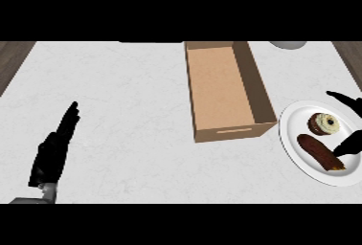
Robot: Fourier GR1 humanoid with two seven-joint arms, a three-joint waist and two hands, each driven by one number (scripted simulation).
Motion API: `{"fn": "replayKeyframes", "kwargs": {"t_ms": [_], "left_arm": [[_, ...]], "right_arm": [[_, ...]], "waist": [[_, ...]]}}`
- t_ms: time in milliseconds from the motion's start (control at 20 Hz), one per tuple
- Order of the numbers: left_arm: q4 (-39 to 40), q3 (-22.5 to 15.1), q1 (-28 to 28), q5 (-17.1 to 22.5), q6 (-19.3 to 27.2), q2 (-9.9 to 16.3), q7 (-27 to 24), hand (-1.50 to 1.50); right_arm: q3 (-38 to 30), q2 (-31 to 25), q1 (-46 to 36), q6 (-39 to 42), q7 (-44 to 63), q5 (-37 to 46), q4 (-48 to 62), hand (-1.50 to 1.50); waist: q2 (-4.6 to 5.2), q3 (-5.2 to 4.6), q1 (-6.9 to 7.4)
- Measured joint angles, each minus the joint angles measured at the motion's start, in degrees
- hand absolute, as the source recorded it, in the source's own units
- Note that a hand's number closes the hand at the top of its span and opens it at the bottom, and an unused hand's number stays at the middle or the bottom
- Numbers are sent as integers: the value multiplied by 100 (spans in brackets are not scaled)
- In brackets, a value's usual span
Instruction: Pick the cupcake from the plate and place it in the cardboard box
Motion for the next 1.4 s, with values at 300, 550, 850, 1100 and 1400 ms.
{"fn": "replayKeyframes", "kwargs": {"t_ms": [300,550,850,1100,1400], "left_arm": [[23,193,51,-165,-206,-152,-71,0],[-24,334,85,-296,-332,-308,-33,0],[102,521,98,-409,-525,-430,-206,0],[-39,577,125,-527,-612,-515,-105,0],[-131,611,58,-663,-632,-628,62,0]], "right_arm": [[-214,168,-12,-14,-89,259,111,-150],[-368,316,-44,-26,-133,463,178,-150],[-463,465,-99,-27,-233,721,361,-150],[-469,555,-255,-49,-360,974,677,-150],[-537,592,-131,-160,-630,1088,695,150]], "waist": [[-2,-4,0],[-5,-9,-4],[-10,-20,0],[-14,-31,5],[-29,-57,-7]]}}
